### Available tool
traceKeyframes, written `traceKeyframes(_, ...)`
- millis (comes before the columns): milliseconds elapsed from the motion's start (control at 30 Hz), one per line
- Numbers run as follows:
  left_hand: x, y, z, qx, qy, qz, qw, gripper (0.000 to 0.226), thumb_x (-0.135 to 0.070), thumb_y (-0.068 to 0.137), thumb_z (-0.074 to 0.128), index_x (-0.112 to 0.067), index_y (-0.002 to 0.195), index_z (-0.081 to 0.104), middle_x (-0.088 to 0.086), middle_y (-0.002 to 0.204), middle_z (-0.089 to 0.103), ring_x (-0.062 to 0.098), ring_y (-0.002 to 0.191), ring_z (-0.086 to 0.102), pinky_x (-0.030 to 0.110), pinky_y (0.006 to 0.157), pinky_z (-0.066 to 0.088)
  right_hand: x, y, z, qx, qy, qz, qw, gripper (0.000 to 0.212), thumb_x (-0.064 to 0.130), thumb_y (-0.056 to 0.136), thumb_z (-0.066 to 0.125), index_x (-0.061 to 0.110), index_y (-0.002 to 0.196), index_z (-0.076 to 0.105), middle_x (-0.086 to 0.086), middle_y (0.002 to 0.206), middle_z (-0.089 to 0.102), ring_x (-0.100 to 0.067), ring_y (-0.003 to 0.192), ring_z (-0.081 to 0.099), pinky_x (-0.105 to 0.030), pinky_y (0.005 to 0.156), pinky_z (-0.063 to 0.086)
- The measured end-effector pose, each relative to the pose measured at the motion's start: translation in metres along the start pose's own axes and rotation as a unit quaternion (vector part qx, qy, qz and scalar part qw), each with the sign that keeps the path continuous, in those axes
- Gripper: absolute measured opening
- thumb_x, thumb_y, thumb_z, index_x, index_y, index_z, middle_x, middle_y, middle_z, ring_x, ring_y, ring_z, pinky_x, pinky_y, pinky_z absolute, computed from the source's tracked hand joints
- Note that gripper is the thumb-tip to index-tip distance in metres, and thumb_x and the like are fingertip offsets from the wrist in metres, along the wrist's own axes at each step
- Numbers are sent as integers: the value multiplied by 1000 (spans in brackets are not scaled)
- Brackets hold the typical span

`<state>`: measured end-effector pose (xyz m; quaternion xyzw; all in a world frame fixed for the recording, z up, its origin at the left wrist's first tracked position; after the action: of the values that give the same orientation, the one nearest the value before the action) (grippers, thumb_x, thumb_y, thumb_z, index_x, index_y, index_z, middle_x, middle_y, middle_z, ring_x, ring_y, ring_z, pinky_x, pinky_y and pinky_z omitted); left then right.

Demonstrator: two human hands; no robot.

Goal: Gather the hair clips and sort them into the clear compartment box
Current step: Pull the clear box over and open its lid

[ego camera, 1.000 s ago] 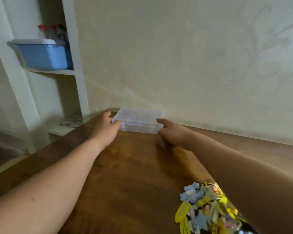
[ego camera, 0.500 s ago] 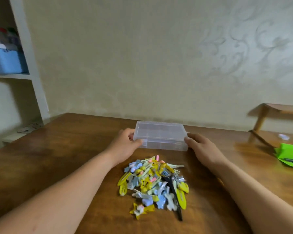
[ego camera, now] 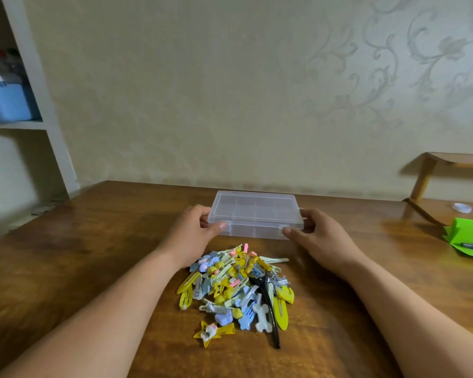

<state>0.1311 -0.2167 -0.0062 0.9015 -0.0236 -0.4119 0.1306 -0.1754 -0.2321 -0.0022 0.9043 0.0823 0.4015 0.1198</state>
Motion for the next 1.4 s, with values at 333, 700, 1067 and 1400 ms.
traceKeyframes(333, 0, -1, 0, -14, 0, 9, 1000, 35, -55, 97, 73, -27, 119, 67, -3, 118, 70, 18, 107, 68, 50, 97, 60, -3, 1, 0, -19, -21, -12, 1000, 65, 55, 91, 76, 21, 144, 59, 9, 113, 70, -11, 100, 67, -28, 82, 50)
traceKeyframes(700, -8, -4, 3, 8, 2, 1, 1000, 43, -63, 103, 57, -21, 113, 58, 1, 112, 66, 21, 103, 66, 44, 89, 57, 12, -3, -7, -83, -101, -38, 991, 74, 75, 94, 48, 26, 149, 51, 5, 107, 69, -17, 92, 62, -33, 75, 45)
traceKeyframes(1067, -9, 0, 5, 43, 42, 44, 997, 39, -50, 108, 56, -42, 146, 50, -15, 113, 61, 12, 112, 61, 46, 102, 55, 37, 95, -33, -149, -18, -67, 986, 51, 71, 95, 57, 22, 104, 69, 5, 84, 75, -17, 81, 72, -35, 72, 52)
traceKeyframes(1400, -12, -3, 6, 106, 26, 94, 990, 22, -40, 112, 54, -44, 124, 71, -30, 123, 66, -3, 123, 57, 36, 108, 50, -4, 128, -14, -113, 117, -15, 987, 50, 59, 106, 49, 11, 110, 62, -6, 105, 76, -25, 101, 73, -48, 89, 56)
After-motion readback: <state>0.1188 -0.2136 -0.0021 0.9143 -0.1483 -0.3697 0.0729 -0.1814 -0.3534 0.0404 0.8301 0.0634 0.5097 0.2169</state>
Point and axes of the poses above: each hand's wrist, its own y-axis towards the middle knuckle, its own z-axis out of the palm, x = y × z, the point moved 2 cm from there along y, towards the middle knuckle
